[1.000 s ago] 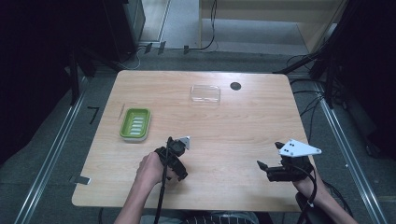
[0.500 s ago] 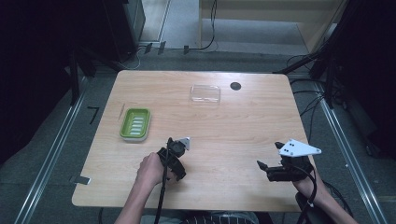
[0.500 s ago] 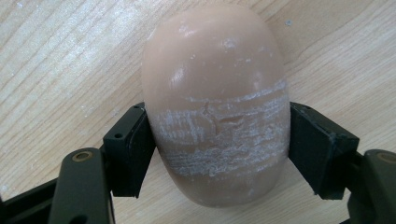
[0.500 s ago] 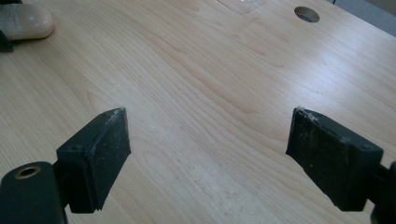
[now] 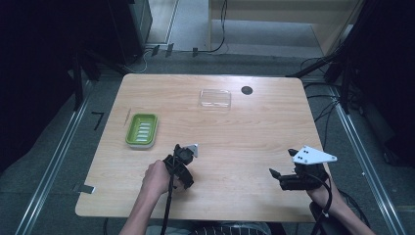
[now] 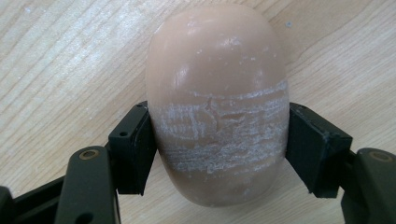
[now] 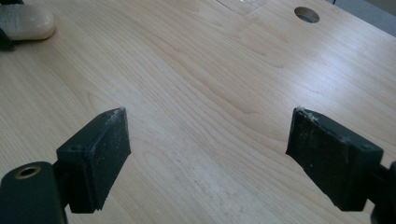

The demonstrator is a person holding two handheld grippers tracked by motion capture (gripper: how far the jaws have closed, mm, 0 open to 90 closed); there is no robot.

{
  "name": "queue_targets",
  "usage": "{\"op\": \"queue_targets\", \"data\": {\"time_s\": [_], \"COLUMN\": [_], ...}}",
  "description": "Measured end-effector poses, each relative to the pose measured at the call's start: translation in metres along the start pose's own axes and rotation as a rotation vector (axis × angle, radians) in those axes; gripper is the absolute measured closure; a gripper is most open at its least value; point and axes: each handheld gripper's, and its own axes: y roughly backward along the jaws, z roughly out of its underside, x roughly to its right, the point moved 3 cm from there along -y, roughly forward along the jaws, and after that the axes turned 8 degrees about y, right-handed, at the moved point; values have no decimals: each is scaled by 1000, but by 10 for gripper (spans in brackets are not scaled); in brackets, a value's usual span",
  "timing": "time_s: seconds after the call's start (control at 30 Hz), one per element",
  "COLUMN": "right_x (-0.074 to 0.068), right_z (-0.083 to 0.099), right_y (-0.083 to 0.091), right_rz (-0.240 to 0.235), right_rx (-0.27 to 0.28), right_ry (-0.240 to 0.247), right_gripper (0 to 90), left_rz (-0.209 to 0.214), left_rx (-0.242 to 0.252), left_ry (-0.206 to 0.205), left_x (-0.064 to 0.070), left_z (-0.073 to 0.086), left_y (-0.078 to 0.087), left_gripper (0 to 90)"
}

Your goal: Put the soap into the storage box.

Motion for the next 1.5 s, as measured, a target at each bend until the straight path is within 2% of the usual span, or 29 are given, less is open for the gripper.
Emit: {"op": "queue_targets", "data": {"time_s": [0.23,0.27,0.67,0.8,0.97,1.1,1.3,1.5], "right_x": [0,0,0,0,0,0,0,0], "right_z": [1,1,0,1,1,1,1,1], "right_y": [1,1,1,1,1,1,1,1], "right_rz": [1,1,1,2,2,2,4,4], "right_rx": [0,0,1,2,4,3,2,4], "right_ry": [-3,-3,-3,-6,-4,-4,-4,-9], "right_gripper": [133,133,133,133,133,133,133,133], "left_rz": [-3,-3,-16,-12,5,6,-26,-10], "left_rx": [21,12,1,0,22,12,7,12], "left_ry": [0,-1,7,24,43,53,39,27], "left_x": [-5,-6,-8,-8,-8,-8,-7,-8], "left_z": [3,3,5,5,2,1,2,3], "left_y": [7,8,1,1,4,1,-1,0], "left_gripper": [330,330,332,327,260,286,326,336]}}
